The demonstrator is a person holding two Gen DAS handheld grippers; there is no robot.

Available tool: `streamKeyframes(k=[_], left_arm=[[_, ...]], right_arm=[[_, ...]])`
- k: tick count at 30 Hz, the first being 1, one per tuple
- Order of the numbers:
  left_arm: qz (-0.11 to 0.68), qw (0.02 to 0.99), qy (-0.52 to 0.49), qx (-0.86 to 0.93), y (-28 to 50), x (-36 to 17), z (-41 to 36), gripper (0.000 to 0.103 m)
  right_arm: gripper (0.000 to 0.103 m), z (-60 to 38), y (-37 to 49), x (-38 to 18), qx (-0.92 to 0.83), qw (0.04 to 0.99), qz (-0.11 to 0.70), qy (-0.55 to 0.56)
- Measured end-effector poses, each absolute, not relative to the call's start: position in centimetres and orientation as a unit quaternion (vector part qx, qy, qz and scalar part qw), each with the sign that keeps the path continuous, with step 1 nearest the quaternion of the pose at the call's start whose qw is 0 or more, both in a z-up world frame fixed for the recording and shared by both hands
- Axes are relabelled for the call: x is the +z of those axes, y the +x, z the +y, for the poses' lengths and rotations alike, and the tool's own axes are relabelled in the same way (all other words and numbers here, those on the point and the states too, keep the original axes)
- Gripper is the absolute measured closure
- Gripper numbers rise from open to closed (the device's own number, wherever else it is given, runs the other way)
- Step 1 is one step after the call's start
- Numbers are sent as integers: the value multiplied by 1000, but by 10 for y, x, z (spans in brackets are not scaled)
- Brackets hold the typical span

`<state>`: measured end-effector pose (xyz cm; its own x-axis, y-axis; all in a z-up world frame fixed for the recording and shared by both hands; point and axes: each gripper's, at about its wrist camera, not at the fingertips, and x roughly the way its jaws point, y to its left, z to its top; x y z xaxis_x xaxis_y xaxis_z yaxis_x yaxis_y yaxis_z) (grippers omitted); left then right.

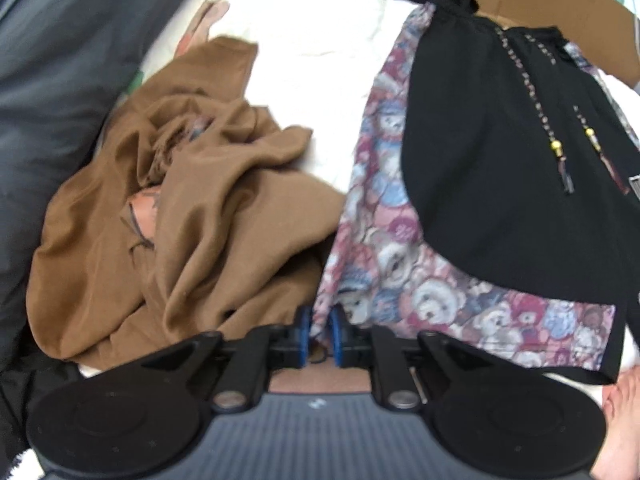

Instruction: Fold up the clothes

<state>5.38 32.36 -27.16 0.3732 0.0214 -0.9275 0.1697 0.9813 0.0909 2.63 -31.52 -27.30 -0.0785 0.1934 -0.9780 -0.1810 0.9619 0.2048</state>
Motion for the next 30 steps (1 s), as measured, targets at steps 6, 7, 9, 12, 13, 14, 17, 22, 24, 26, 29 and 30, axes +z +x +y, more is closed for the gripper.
streamKeyframes(k=[6,7,9,12,13,14,17,22,24,26,29,30], left_arm=[[528,842,85,-71,49,-253,303,78],[522,845,78,-81,50,-255,297,78],[517,846,58,-119,48,-257,285,76],[526,825,42,-201,42,-273,247,74],[530,817,39,-226,39,-279,234,74],[535,809,38,-242,37,-287,222,74],[544,790,33,-281,31,-303,193,64],[549,770,27,-323,16,-319,162,50],[555,764,31,-328,12,-325,155,50],[559,759,35,-331,8,-327,151,50],[563,753,58,-335,0,-333,145,50],[563,753,64,-335,0,-334,145,51]], right_arm=[[40,-316,22,-280,139,669,730,3],[40,-317,22,-281,139,667,732,8],[40,-321,22,-284,137,662,736,25],[40,-326,21,-288,130,660,739,31],[40,-327,20,-289,129,660,739,28],[40,-328,19,-289,128,660,740,29],[40,-334,17,-291,125,660,740,36],[40,-342,14,-290,132,659,738,58],[40,-345,12,-285,132,666,732,64],[40,-347,12,-284,130,670,727,70],[40,-352,15,-281,129,682,715,88],[40,-354,18,-279,128,686,710,95]])
